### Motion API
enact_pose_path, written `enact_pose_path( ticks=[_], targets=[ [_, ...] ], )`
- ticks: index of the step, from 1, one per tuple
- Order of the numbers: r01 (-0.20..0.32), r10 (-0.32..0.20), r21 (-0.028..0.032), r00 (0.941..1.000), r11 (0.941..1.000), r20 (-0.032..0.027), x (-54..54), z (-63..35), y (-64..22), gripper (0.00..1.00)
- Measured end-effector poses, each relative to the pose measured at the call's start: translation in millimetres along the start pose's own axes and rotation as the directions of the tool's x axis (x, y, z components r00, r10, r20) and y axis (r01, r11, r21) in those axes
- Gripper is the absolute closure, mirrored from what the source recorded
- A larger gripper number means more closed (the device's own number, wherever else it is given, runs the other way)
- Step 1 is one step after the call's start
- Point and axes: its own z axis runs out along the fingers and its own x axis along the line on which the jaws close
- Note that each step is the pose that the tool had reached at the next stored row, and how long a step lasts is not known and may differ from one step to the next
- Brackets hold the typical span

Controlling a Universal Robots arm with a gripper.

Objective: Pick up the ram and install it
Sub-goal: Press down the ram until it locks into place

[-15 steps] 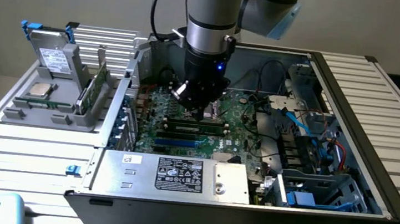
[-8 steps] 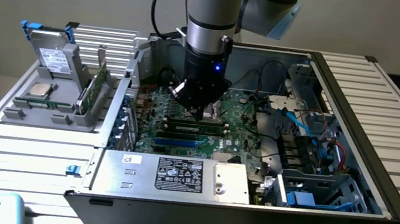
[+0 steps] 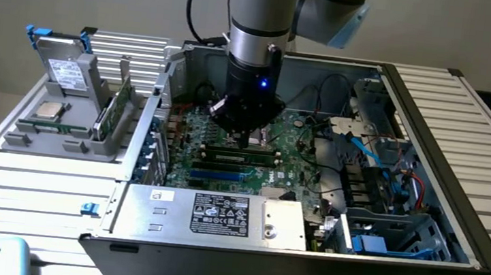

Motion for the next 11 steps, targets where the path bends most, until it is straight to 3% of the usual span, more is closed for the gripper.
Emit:
enact_pose_path(
  ticks=[5,11],
  targets=[
    [-0.08,0.08,-0.0017,0.9968,0.9968,-0.001,0.0,0.0,0.0,0.89],
    [-0.174,0.174,-0.0037,0.9847,0.9847,-0.0024,0.0,0.0,0.0,0.89]
  ],
)
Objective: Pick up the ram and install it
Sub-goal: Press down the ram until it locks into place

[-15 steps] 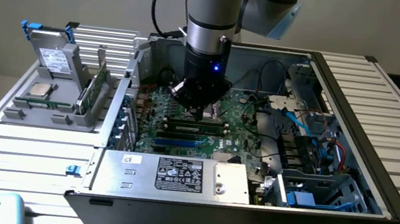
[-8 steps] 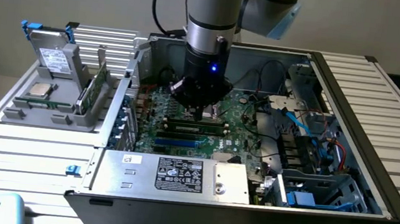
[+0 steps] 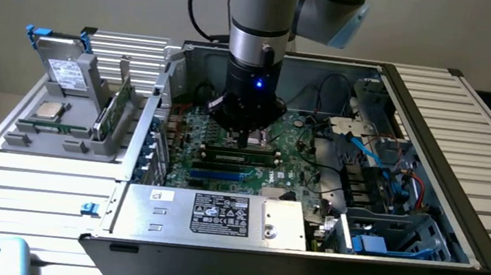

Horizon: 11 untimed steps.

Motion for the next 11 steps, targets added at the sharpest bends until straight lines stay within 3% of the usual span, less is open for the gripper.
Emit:
enact_pose_path(
  ticks=[5,11],
  targets=[
    [-0.079,0.079,-0.0017,0.9969,0.9969,-0.0011,0.0,0.0,0.0,0.89],
    [-0.173,0.173,-0.0036,0.9849,0.9849,-0.0025,0.0,0.0,0.0,0.89]
  ],
)
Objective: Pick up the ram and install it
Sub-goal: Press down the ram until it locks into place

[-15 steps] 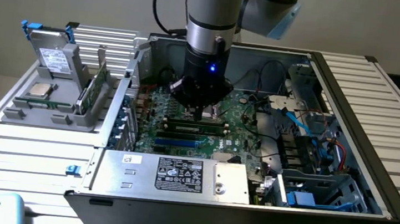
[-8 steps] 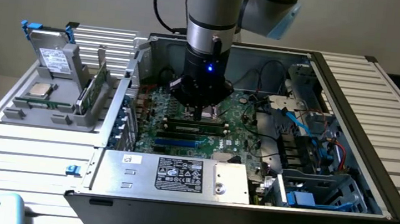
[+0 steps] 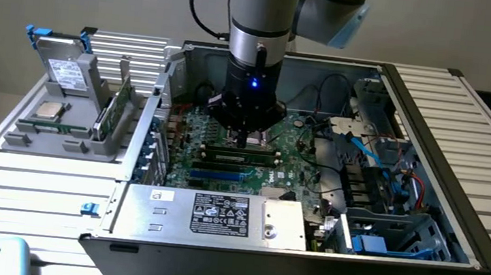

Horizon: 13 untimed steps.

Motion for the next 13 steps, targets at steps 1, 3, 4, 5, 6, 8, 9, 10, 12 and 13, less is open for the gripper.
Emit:
enact_pose_path(
  ticks=[1,3,4,5,6,8,9,10,12,13],
  targets=[
    [-0.016,0.016,-0.0004,0.9999,0.9999,-0.0002,0.0,0.0,0.0,0.89],
    [-0.048,0.048,-0.0011,0.9989,0.9989,-0.0006,0.0,0.0,0.0,0.89],
    [-0.063,0.063,-0.0014,0.998,0.998,-0.0008,0.0,0.0,0.0,0.89],
    [-0.078,0.078,-0.0017,0.9969,0.9969,-0.0011,0.0,0.0,0.0,0.89],
    [-0.094,0.094,-0.0021,0.9956,0.9956,-0.0013,0.0,0.0,0.0,0.89],
    [-0.125,0.125,-0.0027,0.9922,0.9922,-0.0017,0.0,0.0,0.0,0.89],
    [-0.139,0.139,-0.003,0.9902,0.9902,-0.0019,0.0,0.0,0.0,0.89],
    [-0.154,0.154,-0.0033,0.9881,0.9881,-0.0021,0.0,0.0,0.0,0.89],
    [-0.181,0.181,-0.0038,0.9834,0.9834,-0.0026,0.0,0.0,0.0,0.89],
    [-0.187,0.187,-0.0039,0.9824,0.9824,-0.0027,0.0,0.0,0.0,0.89]
  ],
)
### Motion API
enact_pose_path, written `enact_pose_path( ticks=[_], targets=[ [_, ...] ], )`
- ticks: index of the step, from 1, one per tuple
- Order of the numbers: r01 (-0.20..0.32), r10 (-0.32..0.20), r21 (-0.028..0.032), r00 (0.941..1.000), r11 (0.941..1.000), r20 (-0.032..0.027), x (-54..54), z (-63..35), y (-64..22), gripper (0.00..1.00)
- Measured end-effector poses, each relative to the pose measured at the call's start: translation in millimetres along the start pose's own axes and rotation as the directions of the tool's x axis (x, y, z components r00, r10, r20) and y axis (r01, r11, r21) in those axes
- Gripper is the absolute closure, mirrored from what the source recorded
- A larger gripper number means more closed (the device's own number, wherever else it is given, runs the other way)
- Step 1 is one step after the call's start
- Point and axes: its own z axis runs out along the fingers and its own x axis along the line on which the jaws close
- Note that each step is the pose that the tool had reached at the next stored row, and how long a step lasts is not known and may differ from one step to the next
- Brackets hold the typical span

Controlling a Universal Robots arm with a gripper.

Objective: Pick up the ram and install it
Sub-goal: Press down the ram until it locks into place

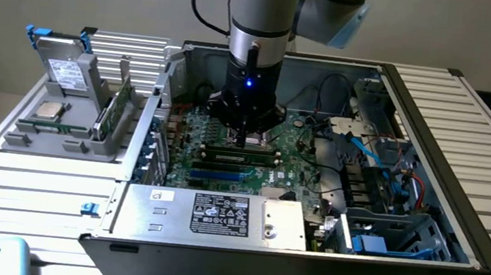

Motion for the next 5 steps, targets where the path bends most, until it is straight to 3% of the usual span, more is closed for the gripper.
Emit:
enact_pose_path(
  ticks=[5],
  targets=[
    [0.0,0.0,0.0,1.0,1.0,0.0,0.0,0.0,0.0,0.89]
  ],
)
